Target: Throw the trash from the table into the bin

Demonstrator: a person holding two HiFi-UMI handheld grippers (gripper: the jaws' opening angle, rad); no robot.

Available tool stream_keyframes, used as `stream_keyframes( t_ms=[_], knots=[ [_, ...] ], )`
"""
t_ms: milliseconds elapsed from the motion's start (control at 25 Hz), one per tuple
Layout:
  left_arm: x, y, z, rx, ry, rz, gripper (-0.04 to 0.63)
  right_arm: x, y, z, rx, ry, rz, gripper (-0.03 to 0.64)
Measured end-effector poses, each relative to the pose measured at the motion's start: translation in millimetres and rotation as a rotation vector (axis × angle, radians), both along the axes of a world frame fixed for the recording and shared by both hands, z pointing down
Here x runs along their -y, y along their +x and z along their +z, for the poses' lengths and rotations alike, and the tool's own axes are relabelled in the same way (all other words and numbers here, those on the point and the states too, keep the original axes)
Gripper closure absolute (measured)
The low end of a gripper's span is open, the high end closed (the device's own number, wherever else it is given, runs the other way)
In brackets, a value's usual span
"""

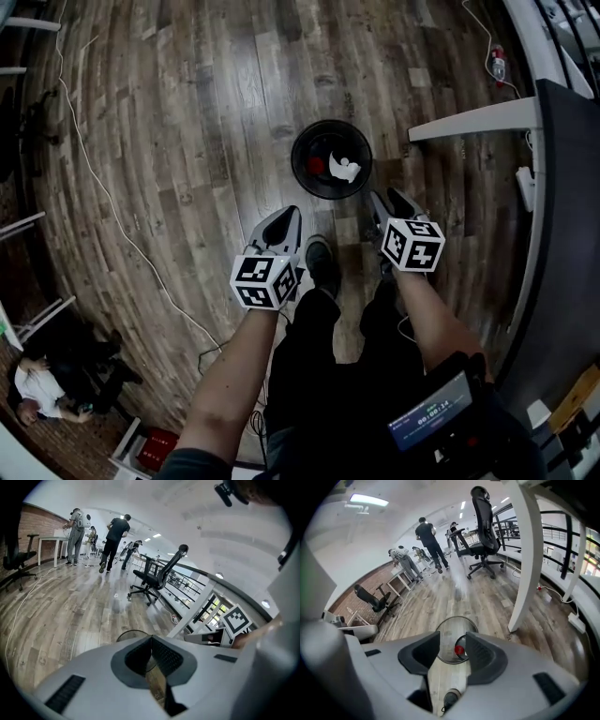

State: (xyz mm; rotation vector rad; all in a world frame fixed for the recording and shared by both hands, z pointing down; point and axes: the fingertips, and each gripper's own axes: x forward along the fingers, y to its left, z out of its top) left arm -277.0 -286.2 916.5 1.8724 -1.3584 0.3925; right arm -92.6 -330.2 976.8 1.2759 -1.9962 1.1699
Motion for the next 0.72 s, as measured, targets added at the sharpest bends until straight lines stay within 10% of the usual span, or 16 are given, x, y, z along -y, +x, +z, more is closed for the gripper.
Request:
stream_keyframes(
  t_ms=[720],
  knots=[
    [21.9,40.3,-296.5,-0.078,0.323,0.129,0.586,15.4,-13.9,-335.8,0.194,0.277,-0.086,0.6]
  ],
)
